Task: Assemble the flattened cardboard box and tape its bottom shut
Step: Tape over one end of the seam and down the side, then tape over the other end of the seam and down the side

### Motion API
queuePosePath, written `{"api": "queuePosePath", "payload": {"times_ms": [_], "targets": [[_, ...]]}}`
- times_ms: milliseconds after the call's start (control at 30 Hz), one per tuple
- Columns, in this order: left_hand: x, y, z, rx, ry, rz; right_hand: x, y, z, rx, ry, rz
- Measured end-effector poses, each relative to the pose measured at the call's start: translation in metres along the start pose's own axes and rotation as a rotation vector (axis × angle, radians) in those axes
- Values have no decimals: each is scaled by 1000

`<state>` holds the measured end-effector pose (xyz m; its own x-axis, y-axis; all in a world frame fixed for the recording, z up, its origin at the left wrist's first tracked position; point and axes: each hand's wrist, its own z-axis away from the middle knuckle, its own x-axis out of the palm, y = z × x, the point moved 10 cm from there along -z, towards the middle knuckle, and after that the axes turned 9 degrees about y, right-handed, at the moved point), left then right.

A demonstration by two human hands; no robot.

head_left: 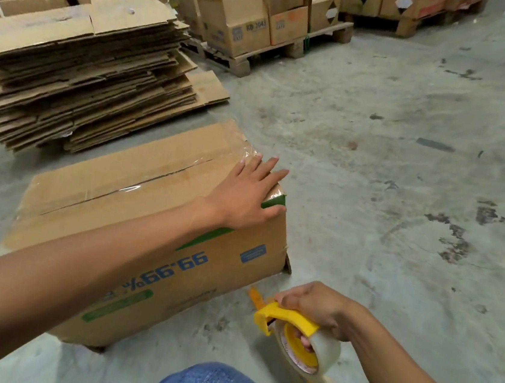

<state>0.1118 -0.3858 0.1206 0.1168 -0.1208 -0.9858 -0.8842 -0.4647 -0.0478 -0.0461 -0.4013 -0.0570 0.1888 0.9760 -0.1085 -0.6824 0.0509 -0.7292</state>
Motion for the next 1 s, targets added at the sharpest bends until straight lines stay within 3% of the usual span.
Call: {"api": "queuePosePath", "payload": {"times_ms": [133,267,433,567,700,1000], "targets": [[-9,-27,47,-41,-8,71,25,-26,-5,-128,-76,16],[-18,-87,154,-172,-43,-7,51,-49,-5,-217,-126,94],[-34,-182,284,-450,-146,-76,86,-60,-4,-256,-225,237],[-43,-213,348,-642,-67,34,110,-60,-7,-272,-297,291],[-44,-213,348,-679,70,255,121,-63,-6,-294,-326,309],[-28,-160,254,-644,148,178,98,-84,-7,-389,-211,435]]}}
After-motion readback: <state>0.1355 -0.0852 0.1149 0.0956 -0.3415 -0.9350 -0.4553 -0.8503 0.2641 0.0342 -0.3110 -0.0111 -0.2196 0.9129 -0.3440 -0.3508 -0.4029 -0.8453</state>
